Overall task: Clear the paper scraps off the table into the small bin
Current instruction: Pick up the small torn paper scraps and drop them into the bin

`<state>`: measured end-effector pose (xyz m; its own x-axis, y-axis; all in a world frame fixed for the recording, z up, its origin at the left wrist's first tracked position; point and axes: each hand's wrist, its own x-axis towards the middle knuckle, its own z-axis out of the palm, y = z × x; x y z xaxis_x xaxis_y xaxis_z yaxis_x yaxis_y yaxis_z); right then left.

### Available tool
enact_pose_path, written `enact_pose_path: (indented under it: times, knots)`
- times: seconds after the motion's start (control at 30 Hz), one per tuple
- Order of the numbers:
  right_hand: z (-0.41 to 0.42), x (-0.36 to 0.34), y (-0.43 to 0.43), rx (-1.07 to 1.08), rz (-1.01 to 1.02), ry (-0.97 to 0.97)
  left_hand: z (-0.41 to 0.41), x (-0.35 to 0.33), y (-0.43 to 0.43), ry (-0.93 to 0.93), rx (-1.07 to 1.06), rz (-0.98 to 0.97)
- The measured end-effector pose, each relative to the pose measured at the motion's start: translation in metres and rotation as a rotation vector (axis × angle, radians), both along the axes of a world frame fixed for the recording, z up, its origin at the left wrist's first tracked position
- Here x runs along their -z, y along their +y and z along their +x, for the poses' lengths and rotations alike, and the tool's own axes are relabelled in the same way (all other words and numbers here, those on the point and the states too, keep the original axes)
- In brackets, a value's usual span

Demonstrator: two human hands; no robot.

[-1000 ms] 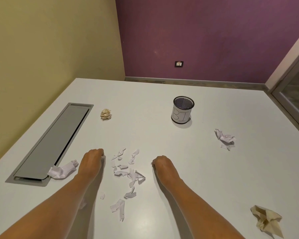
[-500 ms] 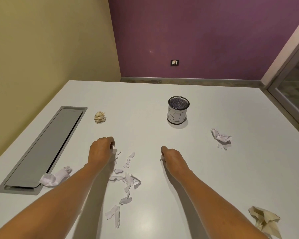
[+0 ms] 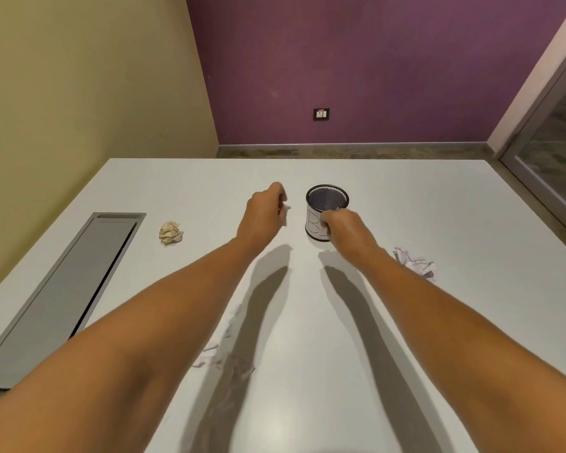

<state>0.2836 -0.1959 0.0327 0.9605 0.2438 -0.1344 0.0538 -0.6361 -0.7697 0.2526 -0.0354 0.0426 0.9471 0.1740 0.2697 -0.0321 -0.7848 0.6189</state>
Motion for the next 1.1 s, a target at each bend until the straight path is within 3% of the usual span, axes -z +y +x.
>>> enact_pose_path:
  times: [0.1, 0.23, 0.47, 0.57, 0.73, 0.9, 1.1]
  knots:
    - [0.024, -0.004, -0.005, -0.029, -0.149, -0.207, 0.022, -0.004, -0.017, -0.014, 0.004, -0.102]
    - [0.050, -0.003, -0.004, 0.016, -0.192, -0.392, 0.050, -0.007, -0.029, -0.009, -0.069, -0.240]
    - [0.075, 0.010, 0.004, 0.016, -0.210, -0.372, 0.081, 0.007, -0.039, 0.149, -0.233, -0.525]
    - [0.079, 0.015, 0.004, -0.027, -0.264, -0.378, 0.087, 0.014, -0.042, 0.254, -0.198, -0.599]
    - [0.081, 0.021, 0.002, -0.041, -0.303, -0.417, 0.083, 0.015, -0.045, 0.215, -0.110, -0.694]
    - [0.072, 0.021, -0.004, -0.054, -0.261, -0.415, 0.060, 0.016, -0.033, 0.057, -0.144, -0.579]
    - [0.046, 0.025, -0.015, -0.061, -0.073, -0.198, -0.020, 0.045, 0.012, -0.109, -0.202, -0.430]
